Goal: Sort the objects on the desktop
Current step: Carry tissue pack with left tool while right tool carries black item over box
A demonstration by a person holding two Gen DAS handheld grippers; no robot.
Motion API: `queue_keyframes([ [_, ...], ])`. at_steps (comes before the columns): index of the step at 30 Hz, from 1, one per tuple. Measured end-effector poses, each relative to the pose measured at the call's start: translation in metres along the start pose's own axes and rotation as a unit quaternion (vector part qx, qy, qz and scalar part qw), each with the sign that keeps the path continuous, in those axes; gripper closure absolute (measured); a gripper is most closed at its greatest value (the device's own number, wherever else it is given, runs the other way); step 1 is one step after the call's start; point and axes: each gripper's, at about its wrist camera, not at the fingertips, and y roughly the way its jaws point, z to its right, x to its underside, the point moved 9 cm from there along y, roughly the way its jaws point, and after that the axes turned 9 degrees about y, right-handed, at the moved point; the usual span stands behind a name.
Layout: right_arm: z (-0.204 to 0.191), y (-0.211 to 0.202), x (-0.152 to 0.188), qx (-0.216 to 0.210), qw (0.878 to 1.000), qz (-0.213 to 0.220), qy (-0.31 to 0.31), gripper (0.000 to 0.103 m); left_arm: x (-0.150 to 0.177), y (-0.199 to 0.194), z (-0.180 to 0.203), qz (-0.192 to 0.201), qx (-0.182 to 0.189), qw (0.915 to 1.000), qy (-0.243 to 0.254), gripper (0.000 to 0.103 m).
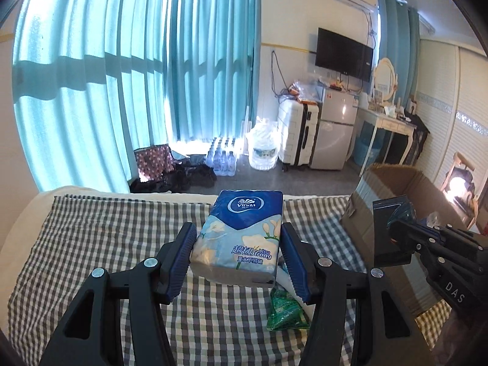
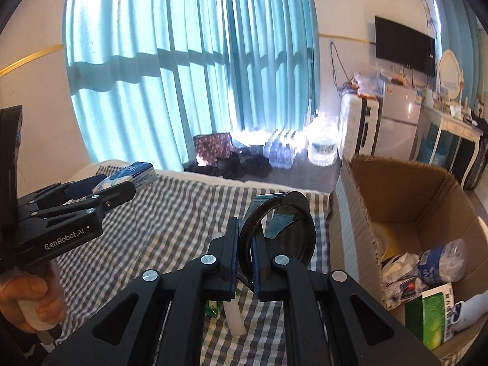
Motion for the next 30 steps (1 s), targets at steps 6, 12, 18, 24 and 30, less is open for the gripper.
queue_keyframes([
  [6, -0.020, -0.028, -0.013, 0.008, 0.999, 0.023, -0.026, 0.096, -0.010, -0.030, -0.007, 0.022, -0.002, 0.9997, -0.008, 0.045],
  [12, -0.034, -0.052, -0.016, 0.012, 0.998, 0.032, -0.049, 0.095, -0.025, -0.061, -0.005, 0.046, -0.010, 0.9989, -0.008, 0.045],
  [18, -0.038, -0.077, -0.025, 0.009, 0.997, 0.055, -0.055, 0.093, -0.020, -0.081, -0.001, 0.044, -0.024, 0.9987, -0.011, 0.045],
  [24, -0.033, -0.104, -0.032, -0.003, 0.996, 0.070, -0.054, 0.093, -0.019, -0.100, 0.008, 0.045, -0.037, 0.9980, -0.024, 0.045],
  [30, -0.015, -0.135, -0.042, -0.013, 0.995, 0.096, -0.036, 0.094, -0.030, -0.113, 0.035, 0.050, -0.042, 0.9978, -0.014, 0.045],
])
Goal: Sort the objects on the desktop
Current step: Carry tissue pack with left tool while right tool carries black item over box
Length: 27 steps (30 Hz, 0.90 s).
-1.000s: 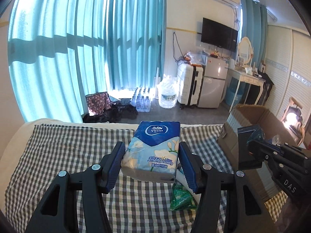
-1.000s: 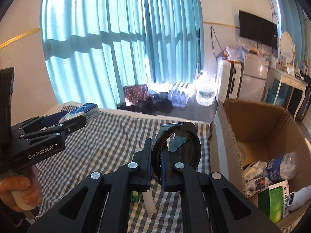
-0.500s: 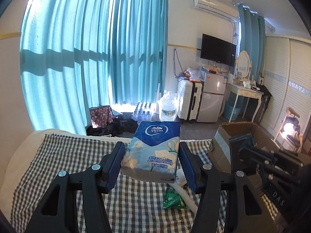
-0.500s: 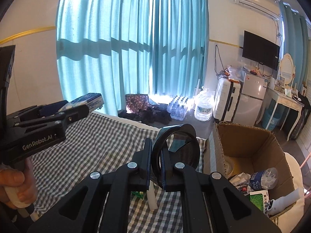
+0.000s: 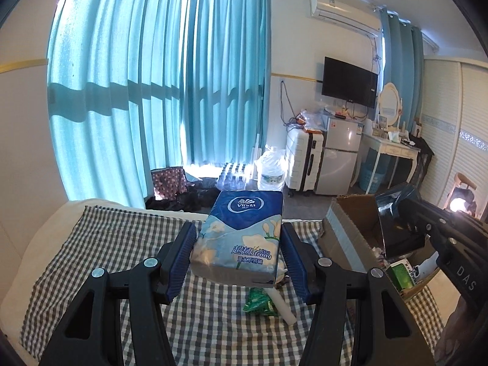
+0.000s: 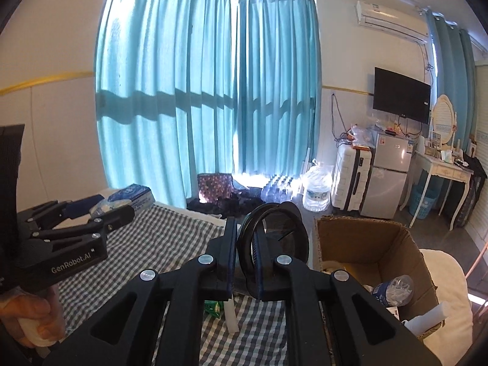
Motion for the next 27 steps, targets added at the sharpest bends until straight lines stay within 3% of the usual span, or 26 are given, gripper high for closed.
queue_keyframes([
  [15, 0.091, -0.039, -0.028, 0.046, 0.997, 0.042, 0.039, 0.094, -0.043, -0.009, 0.082, 0.032, 0.024, 0.9986, 0.034, 0.045],
  [27, 0.139, -0.041, -0.030, 0.091, 0.994, 0.044, 0.048, 0.094, -0.058, 0.017, 0.126, 0.033, 0.045, 0.9975, 0.045, 0.045],
])
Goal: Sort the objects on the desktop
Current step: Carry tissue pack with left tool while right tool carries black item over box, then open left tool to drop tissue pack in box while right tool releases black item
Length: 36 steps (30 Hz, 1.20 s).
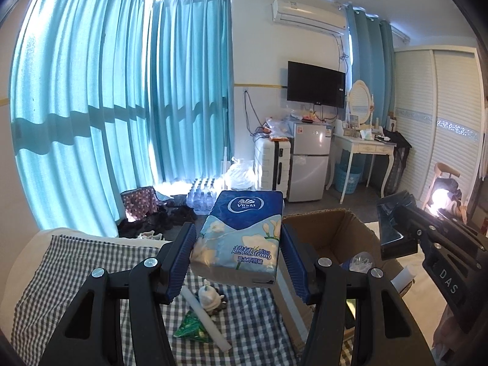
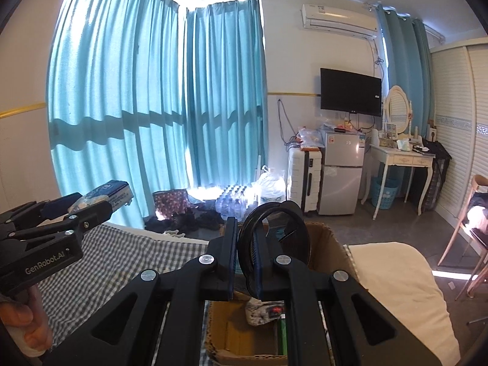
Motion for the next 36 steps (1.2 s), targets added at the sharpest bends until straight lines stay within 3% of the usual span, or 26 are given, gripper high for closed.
queue_keyframes([
  [14, 0.078, 0.023, 0.012, 0.044, 0.997, -0.014, 0.060, 0.094, 0.002, 0.057, 0.071, -0.019, 0.050, 0.9983, 0.023, 0.045],
  [25, 0.102, 0.052, 0.041, 0.053, 0.995, -0.050, 0.071, 0.094, 0.012, 0.098, 0.114, -0.049, 0.083, 0.9947, 0.035, 0.045],
  [36, 0.121, 0.080, 0.071, 0.047, 0.990, -0.092, 0.096, 0.094, 0.035, 0.151, 0.162, -0.105, 0.130, 0.9847, 0.052, 0.045],
])
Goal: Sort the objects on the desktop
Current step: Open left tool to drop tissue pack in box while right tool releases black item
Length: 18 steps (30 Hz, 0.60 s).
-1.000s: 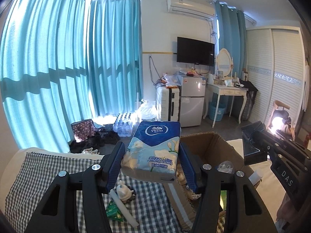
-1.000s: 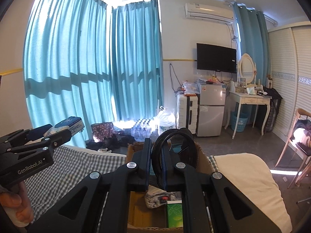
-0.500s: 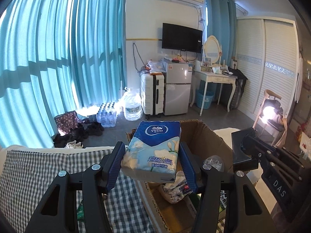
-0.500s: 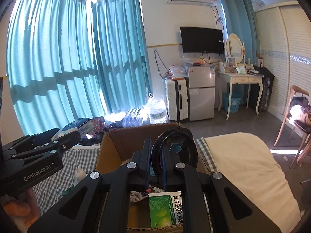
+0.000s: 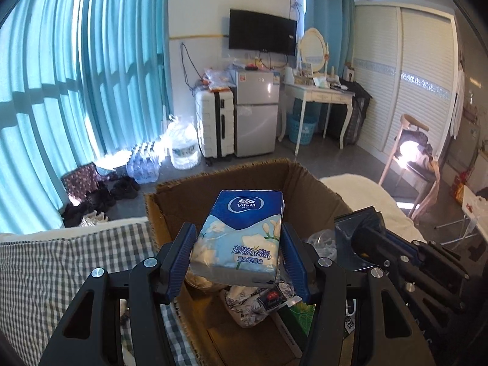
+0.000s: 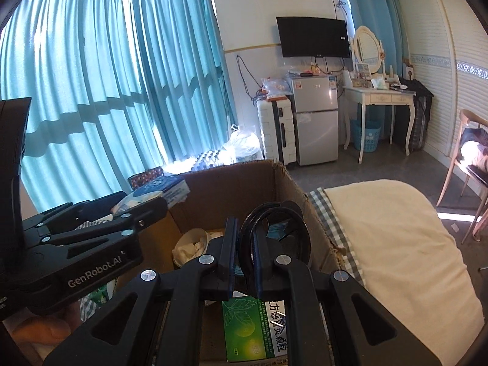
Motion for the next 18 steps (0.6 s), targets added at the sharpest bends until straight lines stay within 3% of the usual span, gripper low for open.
queue_keyframes([
  [9, 0.008, 0.030, 0.017, 0.019, 0.999, -0.036, -0.006, 0.094, 0.014, 0.024, 0.002, -0.034, 0.011, 0.9993, -0.006, 0.042],
  [12, 0.007, 0.036, 0.021, 0.034, 0.998, -0.044, -0.023, 0.093, 0.013, 0.024, -0.004, -0.032, 0.008, 0.9993, -0.017, 0.031],
  [18, 0.006, 0.031, 0.019, 0.046, 0.998, -0.037, -0.027, 0.091, 0.015, 0.009, -0.015, -0.023, 0.001, 0.9995, -0.021, 0.031],
])
